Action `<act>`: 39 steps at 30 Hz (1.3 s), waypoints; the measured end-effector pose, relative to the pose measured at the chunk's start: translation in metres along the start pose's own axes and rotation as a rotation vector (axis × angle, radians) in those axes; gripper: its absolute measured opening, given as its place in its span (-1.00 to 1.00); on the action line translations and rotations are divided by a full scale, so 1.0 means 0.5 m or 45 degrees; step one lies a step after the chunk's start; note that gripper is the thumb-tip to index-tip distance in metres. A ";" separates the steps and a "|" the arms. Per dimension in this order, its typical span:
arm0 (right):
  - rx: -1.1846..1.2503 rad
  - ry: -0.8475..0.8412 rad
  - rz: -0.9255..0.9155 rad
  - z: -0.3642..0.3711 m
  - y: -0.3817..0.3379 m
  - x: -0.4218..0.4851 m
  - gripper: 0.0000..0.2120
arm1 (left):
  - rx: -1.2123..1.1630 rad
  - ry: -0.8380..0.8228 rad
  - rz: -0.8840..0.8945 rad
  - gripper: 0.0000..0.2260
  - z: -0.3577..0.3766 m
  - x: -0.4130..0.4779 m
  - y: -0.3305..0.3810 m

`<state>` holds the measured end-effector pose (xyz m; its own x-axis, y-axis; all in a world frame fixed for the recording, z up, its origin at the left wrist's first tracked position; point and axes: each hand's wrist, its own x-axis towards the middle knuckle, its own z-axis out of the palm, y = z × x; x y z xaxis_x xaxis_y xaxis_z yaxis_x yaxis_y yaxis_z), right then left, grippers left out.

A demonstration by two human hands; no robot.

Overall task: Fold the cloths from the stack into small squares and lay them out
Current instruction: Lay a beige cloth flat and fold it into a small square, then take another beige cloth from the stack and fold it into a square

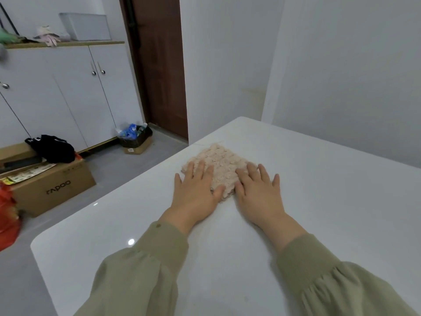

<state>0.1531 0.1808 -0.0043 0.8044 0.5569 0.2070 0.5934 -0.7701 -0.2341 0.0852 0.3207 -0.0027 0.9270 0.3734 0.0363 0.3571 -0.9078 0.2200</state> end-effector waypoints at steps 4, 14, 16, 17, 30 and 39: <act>-0.020 -0.027 0.044 0.001 0.003 -0.003 -0.52 | 0.047 -0.021 -0.046 -0.40 0.008 0.002 0.008; 0.107 0.250 0.184 -0.073 0.068 -0.180 -0.56 | 0.067 0.234 0.269 -0.51 0.005 -0.091 0.140; 0.100 0.290 0.257 -0.094 0.103 -0.229 -0.56 | 0.070 0.266 0.363 -0.54 0.013 -0.122 0.187; 0.096 0.302 0.294 -0.104 0.122 -0.254 -0.57 | 0.058 0.275 0.398 -0.55 0.017 -0.138 0.211; -0.133 0.428 0.512 -0.235 0.342 -0.558 -0.58 | -0.203 0.198 0.605 -0.59 0.079 -0.327 0.527; -0.398 0.358 0.796 -0.301 0.480 -0.644 -0.58 | -0.208 -0.006 0.758 -0.57 0.120 -0.375 0.727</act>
<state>0.0321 -0.2301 0.0160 0.9261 -0.0814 0.3685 -0.0412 -0.9924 -0.1156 0.0483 -0.0908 0.0118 0.9624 -0.1895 0.1946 -0.2436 -0.9190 0.3101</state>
